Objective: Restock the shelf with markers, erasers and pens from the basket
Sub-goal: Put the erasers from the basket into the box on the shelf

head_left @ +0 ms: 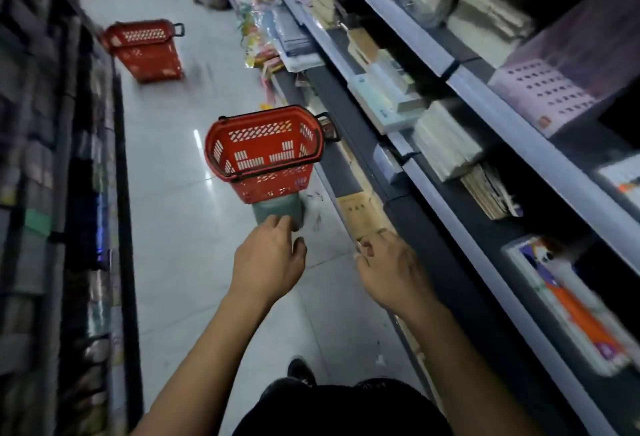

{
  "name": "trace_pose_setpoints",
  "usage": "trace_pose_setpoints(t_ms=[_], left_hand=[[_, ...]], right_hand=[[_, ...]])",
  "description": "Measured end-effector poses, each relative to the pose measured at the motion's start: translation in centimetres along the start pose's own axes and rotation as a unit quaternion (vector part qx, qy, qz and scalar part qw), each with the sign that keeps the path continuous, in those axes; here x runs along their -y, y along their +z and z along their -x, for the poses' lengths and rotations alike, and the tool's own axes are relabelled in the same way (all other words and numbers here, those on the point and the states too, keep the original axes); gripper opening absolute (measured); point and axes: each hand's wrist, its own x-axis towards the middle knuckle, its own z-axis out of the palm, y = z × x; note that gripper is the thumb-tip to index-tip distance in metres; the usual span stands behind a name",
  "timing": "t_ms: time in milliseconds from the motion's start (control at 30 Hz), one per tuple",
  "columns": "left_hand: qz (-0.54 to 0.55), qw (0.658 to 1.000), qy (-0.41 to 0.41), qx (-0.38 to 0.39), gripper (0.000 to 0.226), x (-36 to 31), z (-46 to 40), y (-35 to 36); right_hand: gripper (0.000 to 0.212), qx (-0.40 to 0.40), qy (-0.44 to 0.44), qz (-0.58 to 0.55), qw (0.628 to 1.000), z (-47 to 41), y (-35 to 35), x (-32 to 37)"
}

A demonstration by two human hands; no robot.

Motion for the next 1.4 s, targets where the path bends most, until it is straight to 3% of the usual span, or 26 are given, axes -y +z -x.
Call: trace_pose_setpoints(t_ms=[333, 633, 1067, 1400], left_hand=[[0.012, 0.991, -0.129, -0.031, 0.030, 8.2, -5.3, -1.2], [-0.008, 0.984, -0.175, -0.025, 0.032, 9.6, -19.0, -0.4], [-0.013, 0.981, -0.191, -0.009, 0.021, 12.2, -34.6, -1.9], [-0.008, 0.991, -0.109, 0.075, 0.024, 20.8, -45.3, -2.7]], right_hand=[[0.033, 0.059, -0.104, 0.006, 0.993, -10.9, 2.6, 6.8], [0.027, 0.090, -0.142, 0.002, 0.986, -27.1, 2.9, 8.2], [0.030, 0.139, -0.220, 0.051, 0.964, -45.6, 2.1, 11.2], [0.027, 0.147, -0.217, 0.116, 0.958, -54.1, 4.9, 17.0]])
